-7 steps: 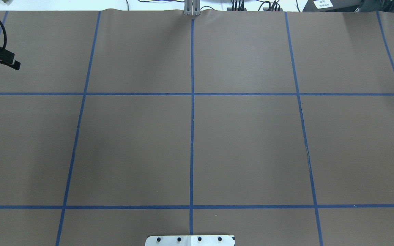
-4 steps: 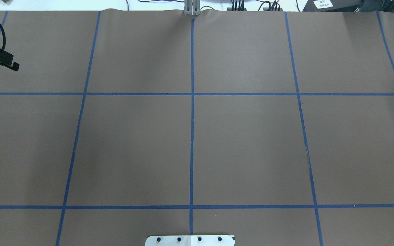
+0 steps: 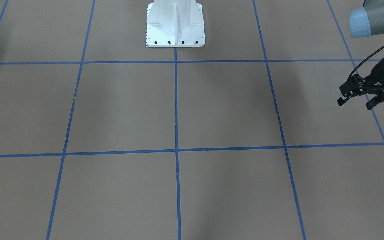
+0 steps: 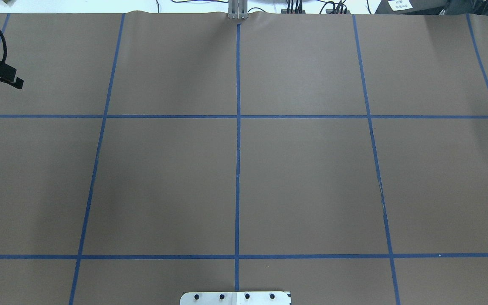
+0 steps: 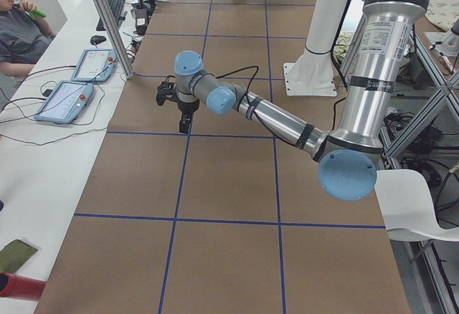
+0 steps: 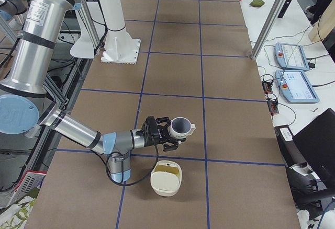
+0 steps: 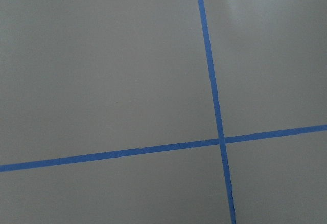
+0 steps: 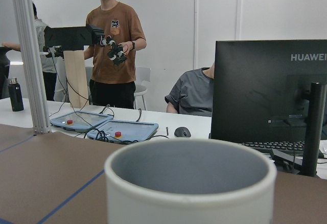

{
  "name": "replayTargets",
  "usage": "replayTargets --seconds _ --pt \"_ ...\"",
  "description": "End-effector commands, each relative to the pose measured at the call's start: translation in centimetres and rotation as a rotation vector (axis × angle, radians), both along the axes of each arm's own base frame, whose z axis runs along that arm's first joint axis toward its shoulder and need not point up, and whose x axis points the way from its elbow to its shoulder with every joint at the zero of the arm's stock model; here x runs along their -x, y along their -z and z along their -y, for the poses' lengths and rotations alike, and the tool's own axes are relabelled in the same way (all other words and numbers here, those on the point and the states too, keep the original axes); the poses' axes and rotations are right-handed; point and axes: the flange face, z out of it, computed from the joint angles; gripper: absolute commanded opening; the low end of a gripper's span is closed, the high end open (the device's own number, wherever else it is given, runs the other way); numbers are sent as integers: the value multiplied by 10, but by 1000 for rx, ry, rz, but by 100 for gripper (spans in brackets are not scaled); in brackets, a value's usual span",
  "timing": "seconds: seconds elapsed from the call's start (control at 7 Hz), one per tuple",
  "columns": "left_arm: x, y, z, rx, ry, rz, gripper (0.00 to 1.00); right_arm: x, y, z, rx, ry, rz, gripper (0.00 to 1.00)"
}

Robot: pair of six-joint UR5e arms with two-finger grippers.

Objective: Left arm hands cup to right arm to dump lemon

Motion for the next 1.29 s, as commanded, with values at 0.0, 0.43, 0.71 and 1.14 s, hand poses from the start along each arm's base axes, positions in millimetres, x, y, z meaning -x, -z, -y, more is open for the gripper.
replayTargets --seconds 0.0,0.43,0.71,1.14 --pt "0 16 0 -31 0 -14 100 21 43 38 -40 4 -115 0" --pt "-1 51 -3 -82 -5 -53 100 81 140 131 -122 93 -124 0" --pt "-12 77 6 -113 -15 -68 100 114 193 189 -121 112 -132 0" --pt "-39 120 11 -78 16 -126 100 188 283 257 -110 168 -199 0"
